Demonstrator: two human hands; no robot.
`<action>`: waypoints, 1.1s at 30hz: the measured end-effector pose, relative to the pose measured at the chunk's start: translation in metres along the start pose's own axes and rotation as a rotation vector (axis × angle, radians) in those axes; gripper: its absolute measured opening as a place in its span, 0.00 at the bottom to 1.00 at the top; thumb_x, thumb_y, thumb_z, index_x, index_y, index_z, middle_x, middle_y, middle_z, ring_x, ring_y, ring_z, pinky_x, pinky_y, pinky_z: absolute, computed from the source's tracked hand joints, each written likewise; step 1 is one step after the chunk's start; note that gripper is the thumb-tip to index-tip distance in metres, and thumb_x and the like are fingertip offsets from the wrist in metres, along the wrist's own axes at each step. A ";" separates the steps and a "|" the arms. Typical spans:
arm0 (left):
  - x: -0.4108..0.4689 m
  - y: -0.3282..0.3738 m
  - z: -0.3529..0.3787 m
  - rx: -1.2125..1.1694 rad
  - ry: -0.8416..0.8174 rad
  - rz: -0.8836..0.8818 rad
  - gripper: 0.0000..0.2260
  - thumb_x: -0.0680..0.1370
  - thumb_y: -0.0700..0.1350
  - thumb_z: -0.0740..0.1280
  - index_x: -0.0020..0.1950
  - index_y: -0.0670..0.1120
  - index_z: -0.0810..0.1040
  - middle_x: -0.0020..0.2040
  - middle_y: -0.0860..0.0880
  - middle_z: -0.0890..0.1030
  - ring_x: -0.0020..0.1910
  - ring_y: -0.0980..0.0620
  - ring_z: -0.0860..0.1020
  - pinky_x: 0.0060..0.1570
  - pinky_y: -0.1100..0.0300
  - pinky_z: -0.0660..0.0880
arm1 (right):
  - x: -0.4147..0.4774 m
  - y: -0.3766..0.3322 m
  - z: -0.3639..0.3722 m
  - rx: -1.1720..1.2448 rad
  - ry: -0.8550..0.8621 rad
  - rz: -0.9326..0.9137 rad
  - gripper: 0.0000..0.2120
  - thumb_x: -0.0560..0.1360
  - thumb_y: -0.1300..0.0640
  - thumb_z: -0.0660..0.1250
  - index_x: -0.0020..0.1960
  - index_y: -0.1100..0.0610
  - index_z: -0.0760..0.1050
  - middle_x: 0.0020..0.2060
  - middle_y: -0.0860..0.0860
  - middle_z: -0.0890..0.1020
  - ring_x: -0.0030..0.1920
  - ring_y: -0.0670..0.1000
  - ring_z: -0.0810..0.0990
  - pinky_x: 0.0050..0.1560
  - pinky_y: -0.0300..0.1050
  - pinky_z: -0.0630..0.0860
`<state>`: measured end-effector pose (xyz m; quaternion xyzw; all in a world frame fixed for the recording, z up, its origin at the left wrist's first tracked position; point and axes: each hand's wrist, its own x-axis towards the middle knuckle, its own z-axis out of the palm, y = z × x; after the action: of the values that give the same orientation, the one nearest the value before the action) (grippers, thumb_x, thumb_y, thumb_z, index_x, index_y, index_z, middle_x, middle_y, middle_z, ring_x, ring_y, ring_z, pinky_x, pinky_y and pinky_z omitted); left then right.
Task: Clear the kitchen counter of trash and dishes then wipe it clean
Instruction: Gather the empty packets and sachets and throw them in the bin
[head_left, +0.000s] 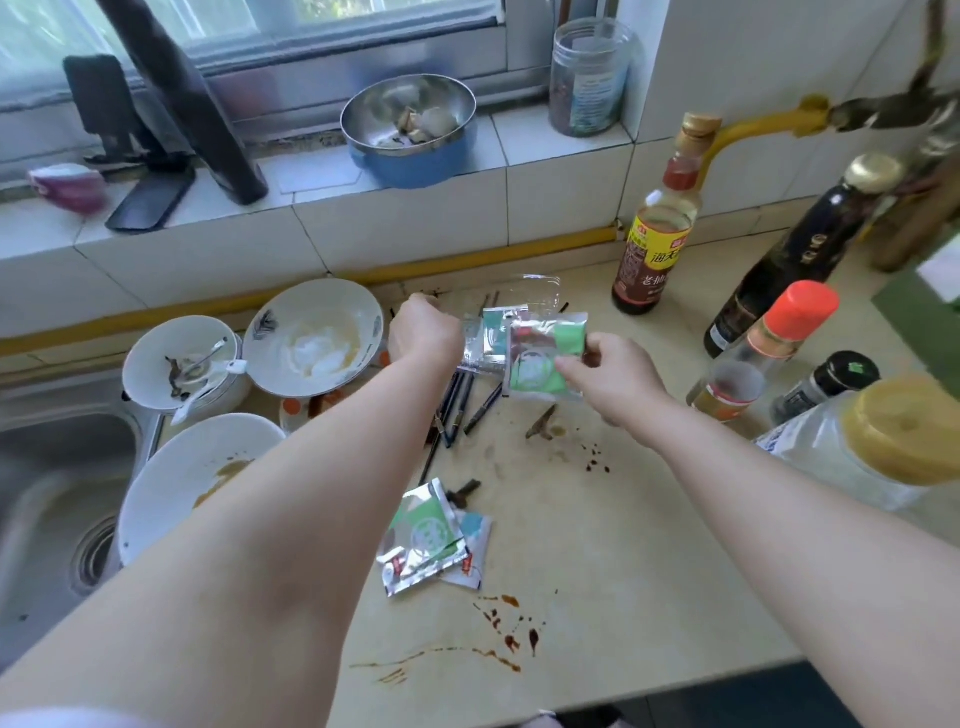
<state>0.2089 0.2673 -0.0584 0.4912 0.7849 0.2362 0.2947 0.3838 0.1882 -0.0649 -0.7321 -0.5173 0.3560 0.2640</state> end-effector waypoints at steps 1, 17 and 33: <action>0.000 -0.002 -0.004 -0.009 0.010 0.003 0.16 0.78 0.39 0.60 0.65 0.48 0.76 0.61 0.48 0.79 0.57 0.45 0.77 0.50 0.56 0.74 | 0.003 -0.003 -0.001 0.006 0.045 0.016 0.10 0.76 0.51 0.65 0.50 0.56 0.78 0.43 0.52 0.82 0.39 0.53 0.77 0.36 0.43 0.71; -0.024 -0.075 -0.072 -0.103 -0.259 -0.064 0.06 0.77 0.38 0.67 0.52 0.45 0.79 0.44 0.47 0.83 0.36 0.52 0.84 0.39 0.58 0.81 | 0.030 -0.046 0.037 0.170 0.017 0.125 0.22 0.72 0.50 0.70 0.64 0.57 0.73 0.57 0.54 0.80 0.50 0.54 0.82 0.57 0.53 0.78; -0.046 -0.081 -0.078 0.095 -0.341 0.052 0.05 0.77 0.39 0.67 0.45 0.49 0.79 0.42 0.51 0.79 0.50 0.48 0.80 0.52 0.54 0.80 | -0.017 -0.048 0.047 0.096 -0.098 -0.081 0.09 0.73 0.60 0.69 0.39 0.47 0.78 0.45 0.48 0.83 0.48 0.50 0.82 0.56 0.49 0.79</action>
<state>0.1197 0.1858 -0.0456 0.5575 0.7210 0.1198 0.3937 0.3151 0.1882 -0.0532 -0.6789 -0.5409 0.4049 0.2874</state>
